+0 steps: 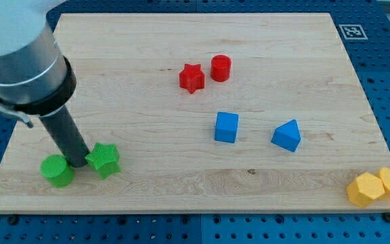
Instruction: Slightly drag green star towards green circle
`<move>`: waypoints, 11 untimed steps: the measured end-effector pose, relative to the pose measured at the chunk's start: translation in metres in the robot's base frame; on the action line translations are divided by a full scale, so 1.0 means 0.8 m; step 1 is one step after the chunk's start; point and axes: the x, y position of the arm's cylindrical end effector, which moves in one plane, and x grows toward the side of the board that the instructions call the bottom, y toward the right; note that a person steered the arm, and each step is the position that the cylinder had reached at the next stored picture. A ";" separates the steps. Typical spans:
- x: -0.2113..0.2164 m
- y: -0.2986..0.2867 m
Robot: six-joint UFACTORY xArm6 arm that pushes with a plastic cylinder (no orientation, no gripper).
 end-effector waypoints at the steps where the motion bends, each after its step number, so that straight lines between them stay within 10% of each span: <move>1: -0.021 -0.003; 4: 0.000 0.123; 11: -0.015 0.064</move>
